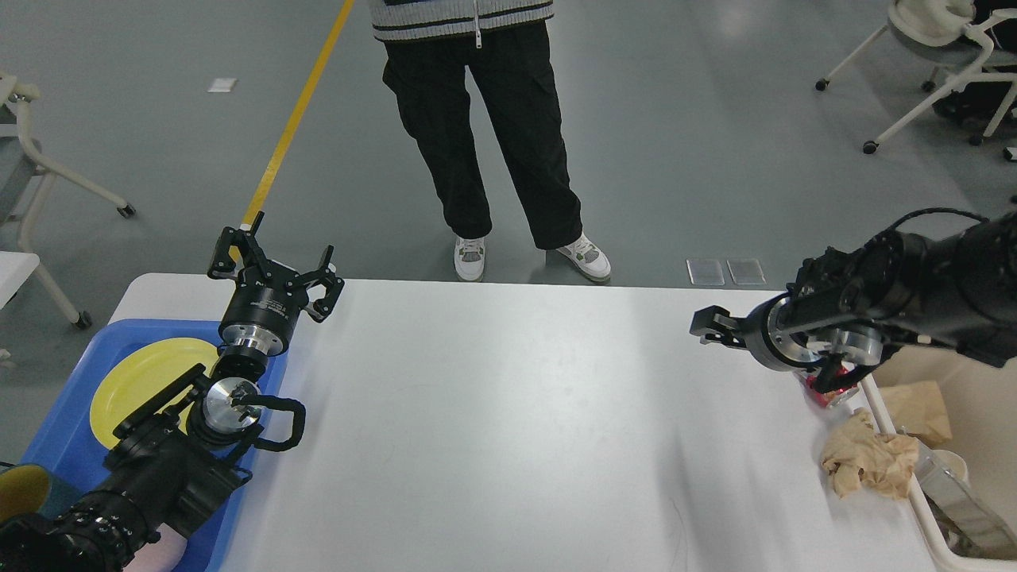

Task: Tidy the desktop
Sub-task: 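Lower the right gripper onto the red can and grasp it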

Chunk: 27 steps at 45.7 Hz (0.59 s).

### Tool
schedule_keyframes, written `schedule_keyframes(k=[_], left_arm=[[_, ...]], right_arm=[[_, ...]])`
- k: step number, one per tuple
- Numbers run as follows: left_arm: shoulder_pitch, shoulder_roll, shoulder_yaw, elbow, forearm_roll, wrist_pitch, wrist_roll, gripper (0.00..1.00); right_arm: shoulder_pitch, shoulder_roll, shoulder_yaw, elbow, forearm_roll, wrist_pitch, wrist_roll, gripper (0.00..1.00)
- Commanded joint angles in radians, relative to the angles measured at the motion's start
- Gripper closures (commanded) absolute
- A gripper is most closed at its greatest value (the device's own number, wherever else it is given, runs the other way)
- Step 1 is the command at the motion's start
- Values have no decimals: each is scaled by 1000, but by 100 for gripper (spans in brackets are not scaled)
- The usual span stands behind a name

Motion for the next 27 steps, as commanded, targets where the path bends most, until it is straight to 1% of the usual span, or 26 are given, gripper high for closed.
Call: schedule_keyframes(k=[1,5,8,15,21,24,27], left_arm=[[0,0,0,0,0,0,0,1],[0,0,0,-1,0,0,0,1],[0,1,0,0,-1,0,0,1],[0,0,0,0,0,0,0,0],[0,0,0,-1,0,0,0,1],[0,0,0,0,0,0,0,1],[0,0,0,-1,0,0,0,0]], right_arm=[[-209,-30,-3,-227,-12,-94,0,0],[-341,-31,-6,-358,-14,-204,3,0],[-430,-28,-19,-439,-15,-244,6,0],[-572,-21,-23,-612,-15,-246,8,0],[-688,5,-20,-790,-14,-247,10,0],[-716,16,-19,-826,-12,-246,13,0],[-721,21,-13,-827,-10,-246,13,0]])
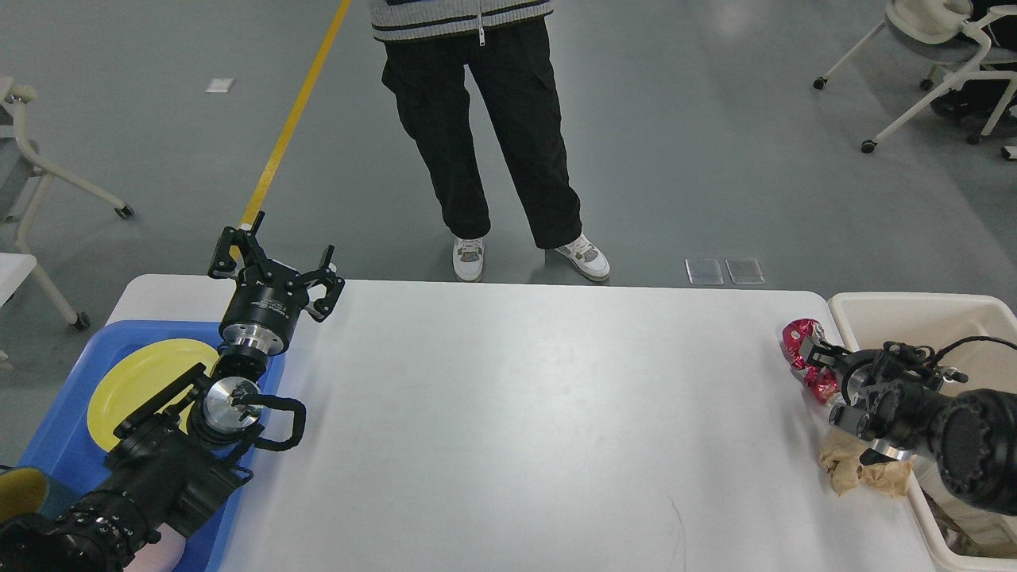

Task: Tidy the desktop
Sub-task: 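Lower the right gripper onto the red can and grasp it, then lift the red can and drop it into the white bin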

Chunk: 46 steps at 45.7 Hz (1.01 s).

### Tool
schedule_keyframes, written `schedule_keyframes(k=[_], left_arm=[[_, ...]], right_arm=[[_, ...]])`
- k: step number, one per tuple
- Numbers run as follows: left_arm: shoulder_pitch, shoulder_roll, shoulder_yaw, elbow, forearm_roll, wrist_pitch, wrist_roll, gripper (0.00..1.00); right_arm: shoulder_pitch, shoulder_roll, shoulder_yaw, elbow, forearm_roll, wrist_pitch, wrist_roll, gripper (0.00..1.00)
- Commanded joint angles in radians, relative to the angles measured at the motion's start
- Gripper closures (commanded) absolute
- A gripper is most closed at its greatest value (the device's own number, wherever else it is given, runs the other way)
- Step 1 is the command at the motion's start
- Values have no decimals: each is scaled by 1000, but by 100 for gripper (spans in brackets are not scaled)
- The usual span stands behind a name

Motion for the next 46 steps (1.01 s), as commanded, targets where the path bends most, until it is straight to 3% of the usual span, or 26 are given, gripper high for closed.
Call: schedule_keyframes(k=[1,8,15,25,35,39,46], left_arm=[[0,1,0,-1,0,0,0,1],[0,0,0,-1,0,0,0,1],[0,0,0,-1,-1,0,0,1],[0,1,0,-1,0,0,0,1],[0,1,0,-1,-1,0,0,1],[0,0,0,1,-1,0,0,1],[0,1,0,1,0,0,0,1]], right_arm=[[-31,13,9,-36,3,1,2,0],[-62,33,23,-42,19,0,2,0],[-76,39,24,-53,20,3,2,14],[-90,39,38,-82,31,7,-1,27],[-108,39,38,-92,39,27,-9,66],[-117,39,35,-92,39,27,-11,100],[-119,39,35,-92,39,21,-15,100]])
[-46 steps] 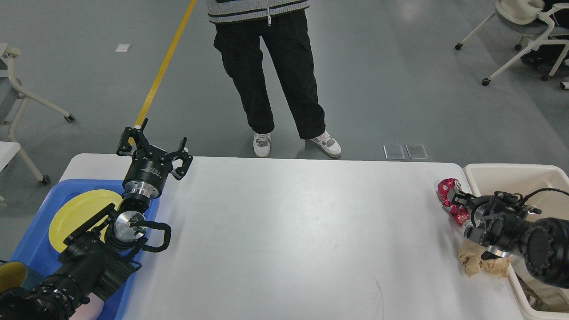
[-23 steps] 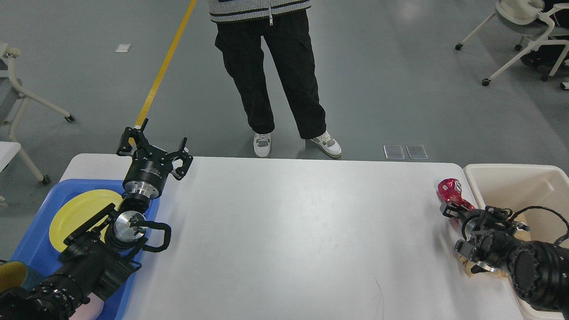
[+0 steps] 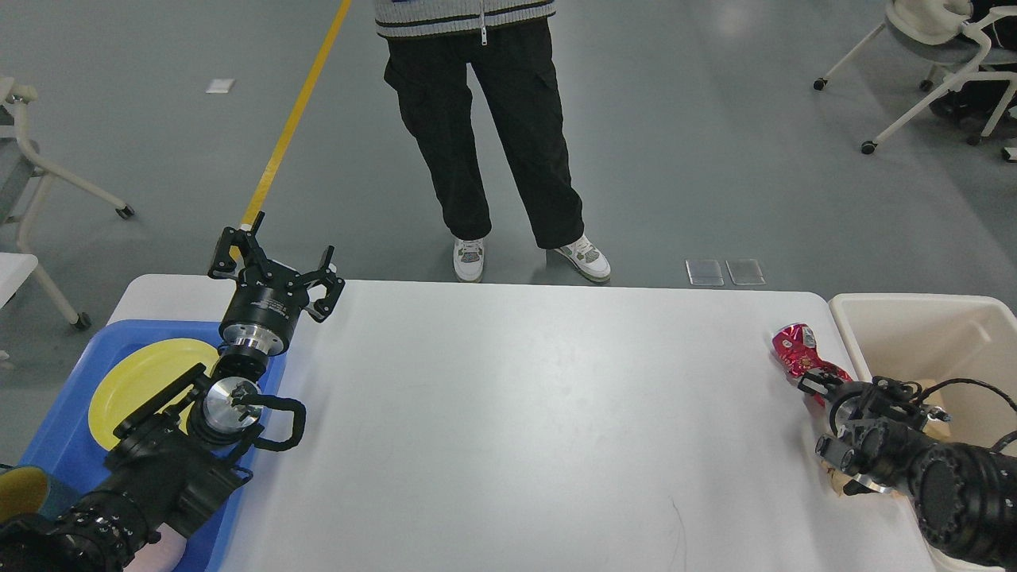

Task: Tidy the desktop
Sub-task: 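Lift the red can and drop it into the white bin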

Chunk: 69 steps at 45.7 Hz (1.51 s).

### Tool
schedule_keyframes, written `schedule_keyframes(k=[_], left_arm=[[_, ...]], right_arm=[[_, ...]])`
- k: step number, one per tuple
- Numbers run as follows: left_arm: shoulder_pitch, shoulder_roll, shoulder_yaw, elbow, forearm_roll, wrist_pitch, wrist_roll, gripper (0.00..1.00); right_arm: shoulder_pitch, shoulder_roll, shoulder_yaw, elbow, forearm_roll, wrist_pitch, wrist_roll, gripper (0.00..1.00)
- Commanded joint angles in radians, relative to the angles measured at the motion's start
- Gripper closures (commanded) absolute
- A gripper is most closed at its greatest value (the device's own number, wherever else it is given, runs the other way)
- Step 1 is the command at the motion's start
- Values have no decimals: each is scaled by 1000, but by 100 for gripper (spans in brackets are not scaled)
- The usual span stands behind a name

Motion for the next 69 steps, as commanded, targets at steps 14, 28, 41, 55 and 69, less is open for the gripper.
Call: schedule_keyframes(k=[14,28,41,55,69], left_arm=[[0,-1,0,0,0,0,0,1],[0,-1,0,0,0,0,0,1],[0,1,0,1,0,0,0,1],[0,-1,0,0,0,0,0,1],[0,-1,0,0,0,0,0,1]], right_arm=[[28,0,-5,6,0,-13,-2,100],[367,-87,2,318,-20,30,44,100],[929,-173,5,1099,-231,96,231,100],[995,-122,-16,1178,-254,83,243,100],[388,-179,-179,441,-189,92,225,100]])
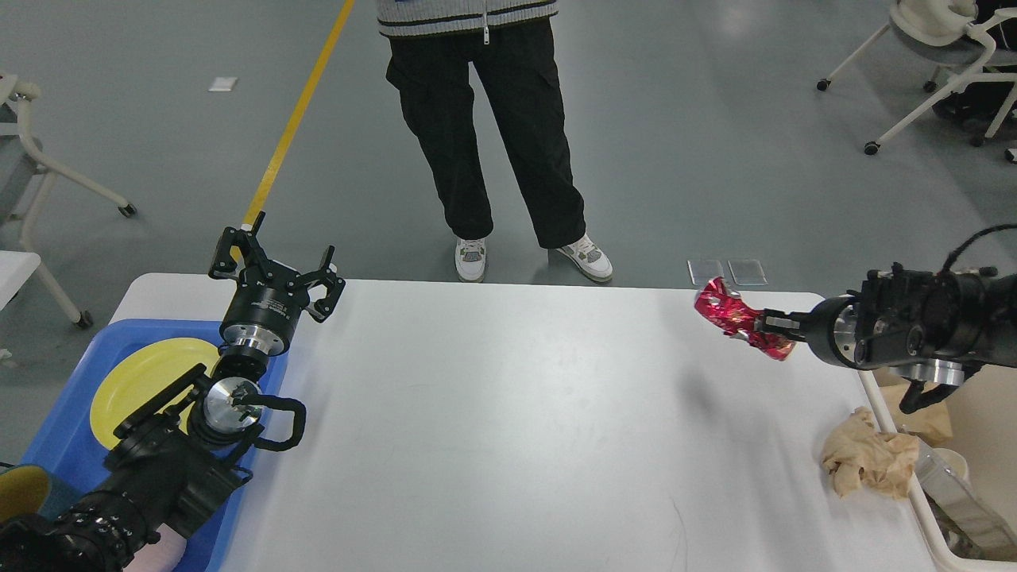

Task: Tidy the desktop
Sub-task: 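Lift the red can and drop it into the white bin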

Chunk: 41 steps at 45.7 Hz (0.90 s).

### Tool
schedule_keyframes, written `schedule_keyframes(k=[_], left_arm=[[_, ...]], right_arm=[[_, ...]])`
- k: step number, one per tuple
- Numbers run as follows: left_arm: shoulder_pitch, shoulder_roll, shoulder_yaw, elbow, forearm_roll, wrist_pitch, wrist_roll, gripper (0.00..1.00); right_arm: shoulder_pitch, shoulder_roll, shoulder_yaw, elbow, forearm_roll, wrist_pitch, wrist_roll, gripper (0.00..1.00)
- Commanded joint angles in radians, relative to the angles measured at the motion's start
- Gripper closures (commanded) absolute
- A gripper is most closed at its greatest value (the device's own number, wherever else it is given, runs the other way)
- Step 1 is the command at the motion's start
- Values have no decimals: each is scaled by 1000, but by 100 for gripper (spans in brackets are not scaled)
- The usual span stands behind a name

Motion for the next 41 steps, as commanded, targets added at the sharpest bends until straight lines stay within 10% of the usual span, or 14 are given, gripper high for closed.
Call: schedule_keyframes(k=[1,13,21,22,23,24,41], left_arm=[[0,1,0,-1,-1,0,0,1],[0,2,0,-1,0,0,0,0],[0,2,0,0,0,0,0,1],[0,0,0,0,0,0,0,1],[0,1,0,0,0,0,0,1],[0,0,0,0,0,0,0,1],[0,0,0,0,0,0,0,1]], right_arm=[[-274,-27,-38,-324,75,15,-17,100],[-659,-19,-73,-869,344,81,-298,100],[-677,1,-47,-886,358,71,-341,100],[-677,-1,-42,-885,358,72,-343,73],[-680,-1,-38,-886,358,72,-341,18],[-687,-2,-38,-886,358,72,-343,0],[-687,-4,-38,-890,355,72,-355,0]])
